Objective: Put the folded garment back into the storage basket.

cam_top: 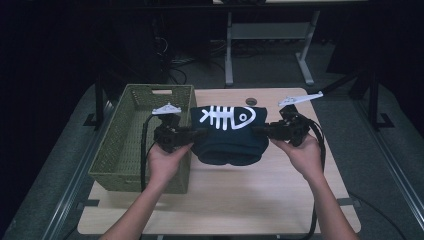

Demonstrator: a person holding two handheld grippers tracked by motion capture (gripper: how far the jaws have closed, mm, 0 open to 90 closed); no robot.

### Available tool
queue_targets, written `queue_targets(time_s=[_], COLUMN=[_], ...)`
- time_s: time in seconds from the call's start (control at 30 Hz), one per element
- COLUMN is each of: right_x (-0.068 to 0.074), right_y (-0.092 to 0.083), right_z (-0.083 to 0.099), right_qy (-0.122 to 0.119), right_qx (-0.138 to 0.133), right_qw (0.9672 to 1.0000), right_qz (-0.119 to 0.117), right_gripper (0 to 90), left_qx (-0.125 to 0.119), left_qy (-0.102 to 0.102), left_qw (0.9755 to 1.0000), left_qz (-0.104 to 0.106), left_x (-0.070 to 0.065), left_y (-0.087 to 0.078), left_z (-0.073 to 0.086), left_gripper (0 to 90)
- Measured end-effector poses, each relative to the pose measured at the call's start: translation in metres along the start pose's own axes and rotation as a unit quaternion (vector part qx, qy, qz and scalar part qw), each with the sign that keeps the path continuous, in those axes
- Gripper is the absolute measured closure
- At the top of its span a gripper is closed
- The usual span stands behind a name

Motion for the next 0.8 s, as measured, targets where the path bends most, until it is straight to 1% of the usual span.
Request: queue_targets(time_s=[0.17, 0.33, 0.37, 0.4, 0.5, 0.77, 0.8], right_x=[0.002, 0.005, 0.006, 0.006, 0.007, 0.013, 0.013], right_y=[0.004, 0.008, 0.009, 0.01, 0.011, 0.016, 0.017], right_z=[-0.004, -0.009, -0.01, -0.01, -0.011, -0.018, -0.019], right_qy=[-0.002, -0.005, -0.002, -0.008, -0.006, -0.008, -0.013], right_qx=[0.004, 0.005, 0.007, 0.007, 0.007, 0.009, 0.008], right_qw=[1.0, 1.0, 1.0, 0.9999, 0.9999, 0.9999, 0.9999], right_qz=[-0.003, -0.004, -0.004, -0.004, -0.005, -0.008, -0.007], right_gripper=[74.3, 74.3, 74.2, 74.3, 74.2, 74.3, 74.3], left_qx=[-0.001, -0.001, -0.002, -0.001, 0.0, -0.005, -0.006], left_qy=[-0.006, -0.006, -0.005, -0.008, -0.008, -0.016, -0.016], left_qw=[1.0, 1.0, 1.0, 1.0, 1.0, 0.9999, 0.9999], left_qz=[-0.001, -0.003, -0.003, -0.003, -0.004, 0.0, 0.0], left_x=[0.004, 0.008, 0.009, 0.009, 0.011, 0.017, 0.018], left_y=[-0.004, -0.009, -0.009, -0.01, -0.012, -0.019, -0.02], left_z=[0.0, 0.001, 0.001, 0.001, 0.001, 0.001, 0.001], left_gripper=[68.4, 68.2, 68.2, 68.2, 68.2, 68.2, 68.2])
Point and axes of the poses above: each handheld gripper's, and its own axes: y roughly forward along the jaws, z roughly out of its underside, x roughly to its left, the point moved 8 cm from there along y, roughly forward along the jaws, and after that the axes turned 5 degrees about x, right-handed, at the moved point
